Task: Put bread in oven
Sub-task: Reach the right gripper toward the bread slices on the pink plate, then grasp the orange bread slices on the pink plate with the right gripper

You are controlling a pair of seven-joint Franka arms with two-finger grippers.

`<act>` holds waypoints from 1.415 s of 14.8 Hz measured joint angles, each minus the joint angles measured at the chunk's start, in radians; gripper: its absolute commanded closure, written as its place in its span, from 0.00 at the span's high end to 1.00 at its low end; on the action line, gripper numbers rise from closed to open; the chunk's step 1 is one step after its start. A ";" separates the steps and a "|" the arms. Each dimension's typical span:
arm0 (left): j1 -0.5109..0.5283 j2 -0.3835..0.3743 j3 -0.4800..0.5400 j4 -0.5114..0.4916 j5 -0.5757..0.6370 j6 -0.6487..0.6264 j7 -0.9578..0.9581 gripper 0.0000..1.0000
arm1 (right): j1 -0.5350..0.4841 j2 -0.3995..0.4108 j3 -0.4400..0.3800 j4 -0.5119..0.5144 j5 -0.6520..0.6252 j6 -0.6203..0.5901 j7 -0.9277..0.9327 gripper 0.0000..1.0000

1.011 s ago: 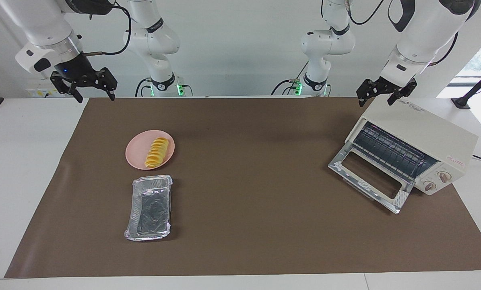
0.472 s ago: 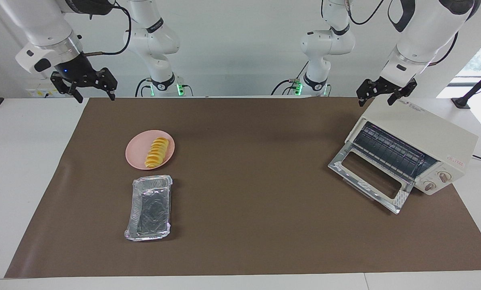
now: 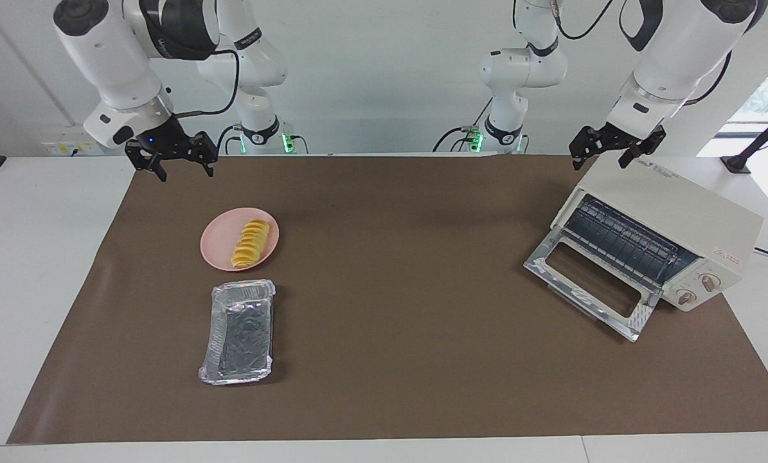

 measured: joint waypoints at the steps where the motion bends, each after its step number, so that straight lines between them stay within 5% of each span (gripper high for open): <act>1: 0.000 0.000 0.000 0.000 0.000 0.000 0.000 1.00 | 0.001 -0.004 0.010 -0.044 0.000 0.037 0.003 1.00; 8: 0.000 0.000 0.000 0.000 0.000 0.000 0.000 1.00 | 0.044 0.064 0.024 -0.279 0.001 0.415 0.046 1.00; 13: 0.000 0.000 0.000 0.000 0.000 0.000 0.000 1.00 | 0.064 0.219 0.024 -0.298 0.001 0.638 0.069 1.00; 18: 0.000 0.000 0.000 0.000 0.000 0.000 0.000 1.00 | 0.094 0.272 0.025 -0.340 0.001 0.749 0.085 1.00; 21: 0.000 0.000 0.000 0.000 0.000 0.000 0.000 1.00 | 0.094 0.276 0.024 -0.342 0.001 0.751 0.085 0.63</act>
